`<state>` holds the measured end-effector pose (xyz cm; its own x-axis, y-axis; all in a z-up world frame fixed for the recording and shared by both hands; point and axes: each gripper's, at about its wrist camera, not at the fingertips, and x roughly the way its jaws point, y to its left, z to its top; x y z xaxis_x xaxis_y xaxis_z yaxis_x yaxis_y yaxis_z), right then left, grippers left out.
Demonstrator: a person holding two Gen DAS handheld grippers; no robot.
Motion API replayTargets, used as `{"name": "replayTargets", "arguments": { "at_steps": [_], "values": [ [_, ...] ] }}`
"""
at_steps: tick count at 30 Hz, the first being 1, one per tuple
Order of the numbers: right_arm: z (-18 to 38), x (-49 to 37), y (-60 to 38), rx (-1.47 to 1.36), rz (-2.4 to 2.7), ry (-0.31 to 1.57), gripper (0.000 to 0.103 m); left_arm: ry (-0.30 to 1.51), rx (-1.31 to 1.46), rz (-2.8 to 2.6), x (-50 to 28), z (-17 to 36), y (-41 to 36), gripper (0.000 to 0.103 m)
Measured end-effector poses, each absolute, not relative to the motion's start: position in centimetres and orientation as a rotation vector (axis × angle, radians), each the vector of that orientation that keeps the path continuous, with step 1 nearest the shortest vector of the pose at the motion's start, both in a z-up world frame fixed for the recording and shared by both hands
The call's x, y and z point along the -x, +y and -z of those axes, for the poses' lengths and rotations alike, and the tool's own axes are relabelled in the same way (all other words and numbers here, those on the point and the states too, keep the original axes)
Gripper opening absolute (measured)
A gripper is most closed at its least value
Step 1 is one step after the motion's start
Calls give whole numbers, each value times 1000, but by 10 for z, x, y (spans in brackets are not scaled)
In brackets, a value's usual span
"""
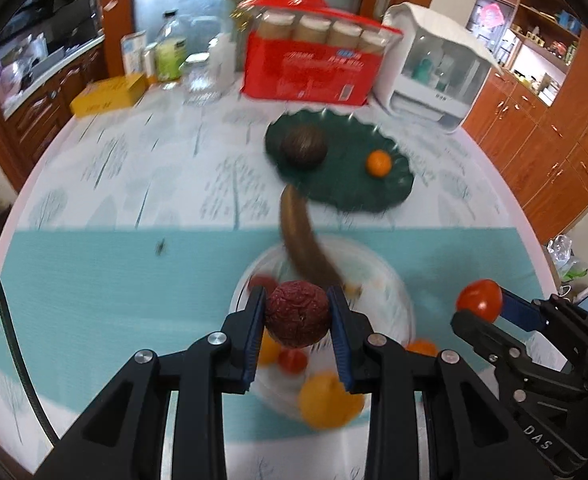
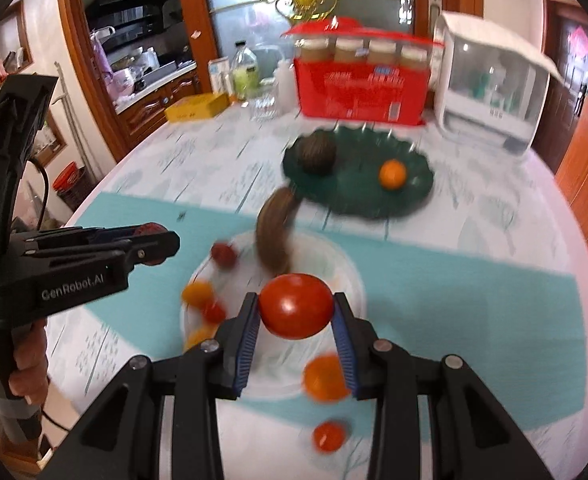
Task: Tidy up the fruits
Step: 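Carry the red fruit with the left tool while the right tool carries the tomato to the green plate, then open both tools to release the red fruit and tomato onto the green plate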
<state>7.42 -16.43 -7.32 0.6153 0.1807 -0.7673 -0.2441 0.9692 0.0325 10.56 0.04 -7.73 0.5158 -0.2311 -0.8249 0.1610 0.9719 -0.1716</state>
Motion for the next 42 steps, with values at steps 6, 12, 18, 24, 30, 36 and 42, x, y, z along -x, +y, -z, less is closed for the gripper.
{"name": "replayTargets", "arguments": {
  "at_steps": [6,12,18,24,30,36,42],
  "values": [
    [49,-133,-175,98,-193,848,36,973,10,264,-171,44,-28,29],
    [41,-204,-195,93,-139,849,36,958,-13,272,-241,29,-49,29],
    [72,-259,-204,90,-104,923,37,984,-33,293,-311,45,-71,29],
    [120,-283,-197,100,-121,1024,37,1044,-84,311,-365,87,-96,29],
    [146,-294,-188,94,-135,1076,37,1121,-127,317,-389,133,-112,29],
    [152,-298,-187,73,-146,1083,38,1143,-156,328,-390,150,-116,36],
    [140,-293,-192,39,-140,1048,53,1112,-151,314,-386,143,-108,69]
  ]
}}
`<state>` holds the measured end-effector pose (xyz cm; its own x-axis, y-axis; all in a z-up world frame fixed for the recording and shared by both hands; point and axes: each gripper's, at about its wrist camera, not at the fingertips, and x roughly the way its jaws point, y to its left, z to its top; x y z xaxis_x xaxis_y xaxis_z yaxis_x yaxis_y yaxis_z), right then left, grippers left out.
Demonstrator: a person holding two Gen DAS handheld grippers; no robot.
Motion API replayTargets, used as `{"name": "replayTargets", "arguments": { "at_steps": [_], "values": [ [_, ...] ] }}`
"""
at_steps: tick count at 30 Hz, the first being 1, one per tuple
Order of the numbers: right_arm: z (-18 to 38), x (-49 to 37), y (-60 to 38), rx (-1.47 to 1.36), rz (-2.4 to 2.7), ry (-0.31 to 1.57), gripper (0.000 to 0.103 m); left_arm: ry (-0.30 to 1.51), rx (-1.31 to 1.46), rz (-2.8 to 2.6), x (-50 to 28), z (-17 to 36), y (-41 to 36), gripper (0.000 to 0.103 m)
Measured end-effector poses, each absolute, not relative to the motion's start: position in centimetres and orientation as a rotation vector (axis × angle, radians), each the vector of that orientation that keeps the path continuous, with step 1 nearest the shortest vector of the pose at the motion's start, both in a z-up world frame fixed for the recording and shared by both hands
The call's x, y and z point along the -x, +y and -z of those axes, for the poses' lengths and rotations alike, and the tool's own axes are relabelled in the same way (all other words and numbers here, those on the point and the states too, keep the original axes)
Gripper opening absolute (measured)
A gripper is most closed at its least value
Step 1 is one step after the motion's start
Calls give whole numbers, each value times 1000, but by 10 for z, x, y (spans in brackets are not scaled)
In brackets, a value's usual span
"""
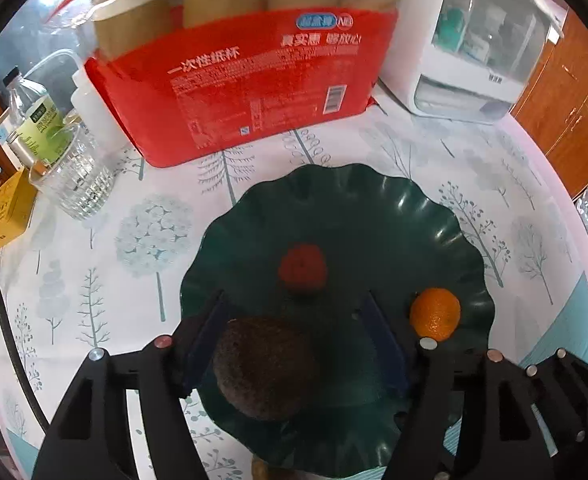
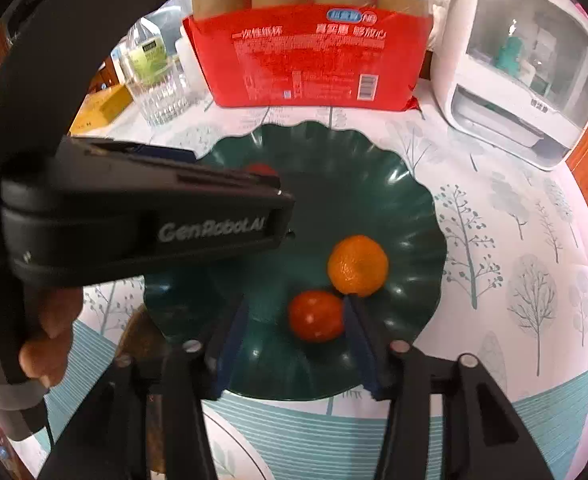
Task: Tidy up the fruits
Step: 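Open both tools to release the red fruit and tomato onto the green plate, then move both tools back toward the fruits around the white plate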
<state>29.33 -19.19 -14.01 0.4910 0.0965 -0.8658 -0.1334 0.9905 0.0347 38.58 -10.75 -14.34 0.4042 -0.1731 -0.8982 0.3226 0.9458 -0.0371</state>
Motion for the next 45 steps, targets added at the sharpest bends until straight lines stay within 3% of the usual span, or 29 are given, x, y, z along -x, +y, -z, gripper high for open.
{"name": "replayTargets", "arguments": {
  "at_steps": [9,22,38,45],
  "values": [
    [118,-288,-194,42,-142,1006,54,1074,-127,300,-374,122,-94,77],
    [86,-259,-191,34,-144,967,54,1039,-94,281,-338,89,-76,77],
    [40,-176,-204,24,-169,909,54,962,-20,277,-239,33,-45,89],
    [23,-130,-208,22,-202,881,54,924,-7,303,-190,12,-36,90]
  ]
}}
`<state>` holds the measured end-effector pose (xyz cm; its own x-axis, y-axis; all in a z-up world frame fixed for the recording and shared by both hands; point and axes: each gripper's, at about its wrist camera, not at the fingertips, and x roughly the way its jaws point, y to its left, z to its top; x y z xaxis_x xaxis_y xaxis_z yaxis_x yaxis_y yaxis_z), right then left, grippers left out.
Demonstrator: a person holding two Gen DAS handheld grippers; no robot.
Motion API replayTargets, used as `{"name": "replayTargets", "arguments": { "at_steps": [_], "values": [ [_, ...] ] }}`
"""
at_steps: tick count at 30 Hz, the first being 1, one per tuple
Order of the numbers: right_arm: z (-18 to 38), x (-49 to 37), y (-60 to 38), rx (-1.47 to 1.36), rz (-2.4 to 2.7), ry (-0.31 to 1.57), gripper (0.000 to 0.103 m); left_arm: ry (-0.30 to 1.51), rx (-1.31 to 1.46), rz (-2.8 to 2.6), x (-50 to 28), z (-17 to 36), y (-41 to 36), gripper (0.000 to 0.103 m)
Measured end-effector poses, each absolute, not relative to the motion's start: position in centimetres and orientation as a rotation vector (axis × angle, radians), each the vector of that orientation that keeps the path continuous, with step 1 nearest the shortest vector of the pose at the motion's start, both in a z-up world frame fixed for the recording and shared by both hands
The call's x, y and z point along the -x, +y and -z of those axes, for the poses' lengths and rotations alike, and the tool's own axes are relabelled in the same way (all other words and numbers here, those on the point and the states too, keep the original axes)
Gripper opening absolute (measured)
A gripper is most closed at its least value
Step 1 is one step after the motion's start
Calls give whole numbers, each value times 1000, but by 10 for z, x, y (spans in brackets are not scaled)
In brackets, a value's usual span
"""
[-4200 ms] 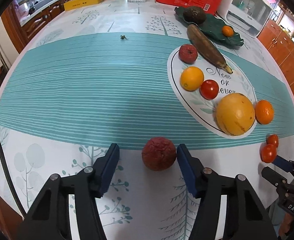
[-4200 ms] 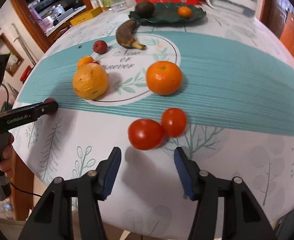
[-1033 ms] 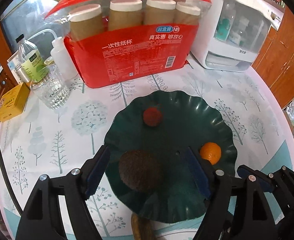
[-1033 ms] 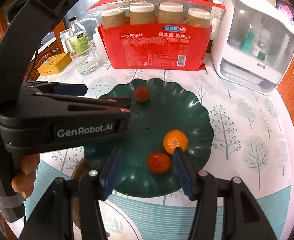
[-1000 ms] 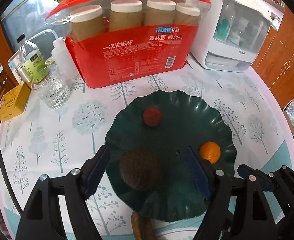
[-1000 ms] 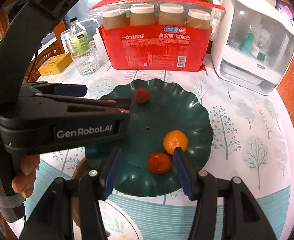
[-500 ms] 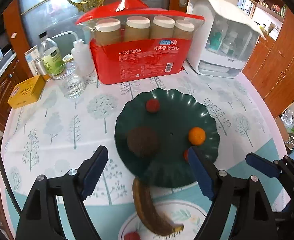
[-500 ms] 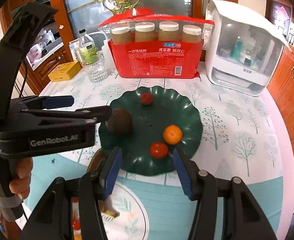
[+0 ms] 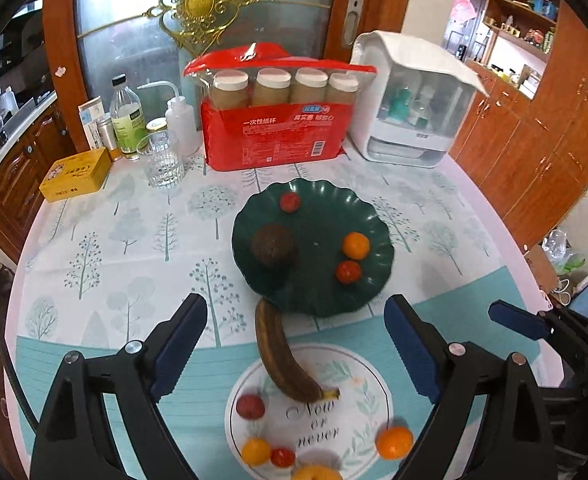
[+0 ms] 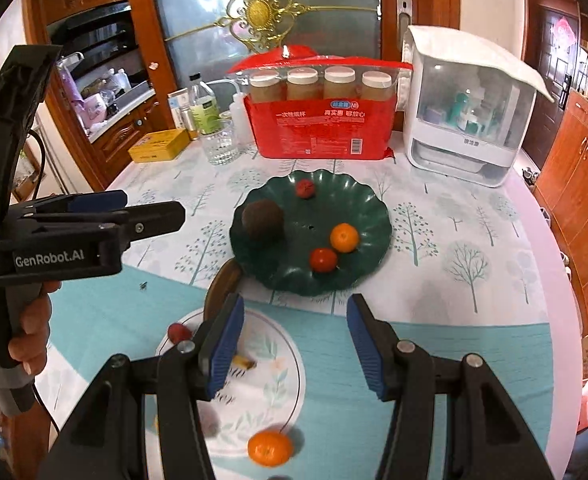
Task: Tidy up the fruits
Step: 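Move both tools back toward the fruits around the white plate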
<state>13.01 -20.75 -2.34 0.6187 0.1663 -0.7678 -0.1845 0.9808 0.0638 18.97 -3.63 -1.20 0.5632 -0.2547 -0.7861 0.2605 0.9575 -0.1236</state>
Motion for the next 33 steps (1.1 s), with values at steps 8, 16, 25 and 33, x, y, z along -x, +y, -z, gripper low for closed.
{"name": "replayTargets", "arguments": {
  "at_steps": [8,16,25,33],
  "values": [
    [5,-89,-217,-33,-203,844,54,869,-14,299,-134,-7,-31,92],
    [6,-58,-224,-59,-201,835,55,877,-38,266,-92,-2,-29,92],
    [43,-30,-230,-51,-163,891,55,933,-38,241,-58,39,-32,92],
    [106,-13,-233,-55,-143,990,55,1013,-38,198,-43,100,-30,92]
  ]
}}
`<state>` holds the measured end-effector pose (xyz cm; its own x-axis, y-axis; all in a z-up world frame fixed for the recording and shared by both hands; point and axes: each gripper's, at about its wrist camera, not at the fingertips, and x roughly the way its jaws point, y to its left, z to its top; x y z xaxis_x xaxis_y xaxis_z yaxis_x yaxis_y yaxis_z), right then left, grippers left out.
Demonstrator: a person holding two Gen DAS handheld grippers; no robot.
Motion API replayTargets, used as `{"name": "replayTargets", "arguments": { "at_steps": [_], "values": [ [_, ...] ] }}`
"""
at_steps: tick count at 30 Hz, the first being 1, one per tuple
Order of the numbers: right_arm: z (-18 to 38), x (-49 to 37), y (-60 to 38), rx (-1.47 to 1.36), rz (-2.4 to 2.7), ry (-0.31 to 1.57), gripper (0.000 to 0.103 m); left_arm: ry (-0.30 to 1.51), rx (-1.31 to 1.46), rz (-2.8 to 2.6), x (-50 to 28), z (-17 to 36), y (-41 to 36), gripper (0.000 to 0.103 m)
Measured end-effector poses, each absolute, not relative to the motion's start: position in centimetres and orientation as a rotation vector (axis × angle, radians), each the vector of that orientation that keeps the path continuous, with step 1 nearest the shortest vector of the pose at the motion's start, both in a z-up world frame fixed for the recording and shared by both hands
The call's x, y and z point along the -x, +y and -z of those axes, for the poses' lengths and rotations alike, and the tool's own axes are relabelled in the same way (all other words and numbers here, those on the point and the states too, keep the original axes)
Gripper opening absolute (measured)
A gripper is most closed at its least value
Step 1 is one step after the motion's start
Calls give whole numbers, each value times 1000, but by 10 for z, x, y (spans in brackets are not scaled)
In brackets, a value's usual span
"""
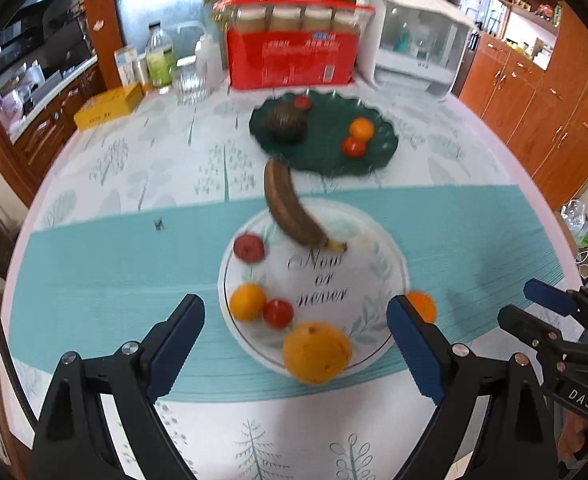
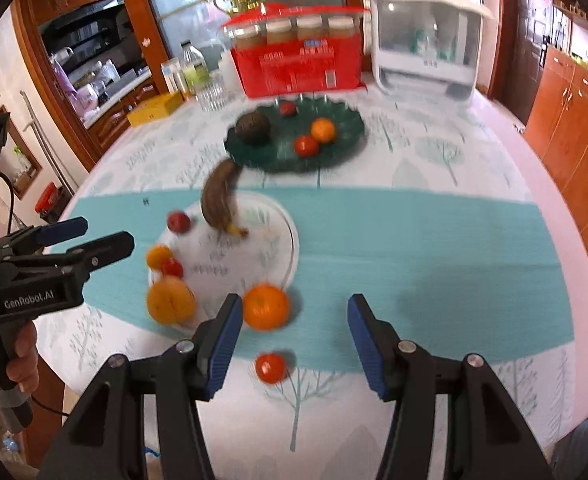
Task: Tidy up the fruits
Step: 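Move both tools back toward the fruits around the white plate, then grasp the large grapefruit with the left tool while the right tool grasps a red tomato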
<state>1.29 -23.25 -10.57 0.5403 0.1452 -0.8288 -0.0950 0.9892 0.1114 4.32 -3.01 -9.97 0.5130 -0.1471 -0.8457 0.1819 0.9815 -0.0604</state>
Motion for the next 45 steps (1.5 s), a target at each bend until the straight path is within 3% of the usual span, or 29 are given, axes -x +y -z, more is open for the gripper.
{"name": "replayTargets", "arguments": {
  "at_steps": [13,24,33,45],
  "values": [
    [166,-2,-227,-73,-167,1092,55,1099,30,181,-40,162,-20,92],
    [182,-1,-202,-19,-222,1100,54,1128,43,225,-41,174,-31,79],
    [189,-5,-201,4,-224,1114,27,1174,65,253,-44,189,-40,55],
    [174,-6,-200,7,-241,1082,26,1173,54,254,-38,184,-40,50]
  ]
}}
